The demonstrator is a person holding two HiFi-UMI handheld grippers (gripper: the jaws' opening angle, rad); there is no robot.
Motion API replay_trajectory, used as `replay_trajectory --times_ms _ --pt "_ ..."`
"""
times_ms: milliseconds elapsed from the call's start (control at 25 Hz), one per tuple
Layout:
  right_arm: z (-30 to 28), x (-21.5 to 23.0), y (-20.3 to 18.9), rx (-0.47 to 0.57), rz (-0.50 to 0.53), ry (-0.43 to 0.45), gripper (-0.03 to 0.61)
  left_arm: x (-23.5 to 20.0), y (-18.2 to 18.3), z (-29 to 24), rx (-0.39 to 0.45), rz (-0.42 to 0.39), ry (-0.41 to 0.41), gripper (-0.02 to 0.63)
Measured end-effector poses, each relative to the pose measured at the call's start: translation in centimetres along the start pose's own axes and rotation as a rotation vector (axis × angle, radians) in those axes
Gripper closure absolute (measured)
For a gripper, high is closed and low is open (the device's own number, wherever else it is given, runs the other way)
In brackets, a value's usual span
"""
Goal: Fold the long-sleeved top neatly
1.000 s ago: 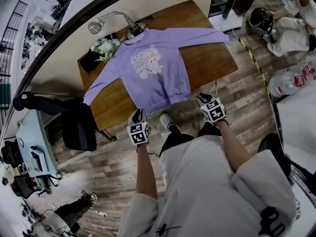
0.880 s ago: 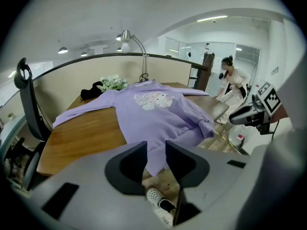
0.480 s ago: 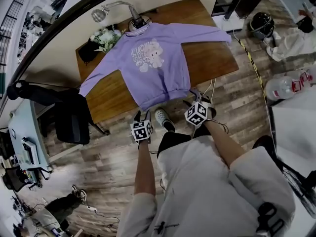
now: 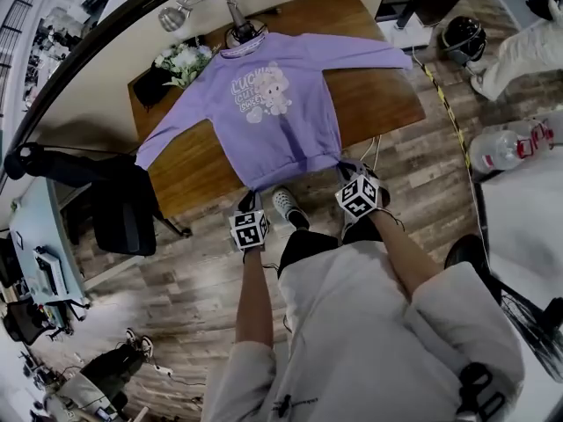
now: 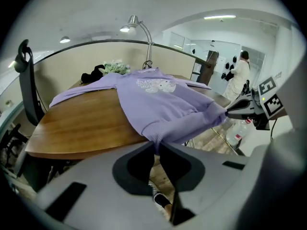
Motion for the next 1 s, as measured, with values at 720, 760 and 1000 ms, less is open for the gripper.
replay_trajectory --times_ms 720,760,1000 --pt "2.4 0.6 -6.8 -0.049 -0.293 0.09 0.506 0.1 -3.7 3.5 -0.02 0.005 0.022 0.563" --pt "2.5 0.8 -7.3 -0.056 -0.308 0.088 0.506 -0.3 -3.9 3.8 -0.022 0.006 0.028 0.563" --pt "3.9 3.6 -7.8 -0.021 -0.448 0.004 0.506 -3.5 -1.9 4.4 0.027 0.021 0.063 0.563"
Point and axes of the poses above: the fingertips, and each gripper's own axes: z backward along the fingers, x to its right, y out of its top, the point moved 5 cm from there along z, backward along the fingers, and after that the axes turned 11 degrees about y, right-handed, at the moved point
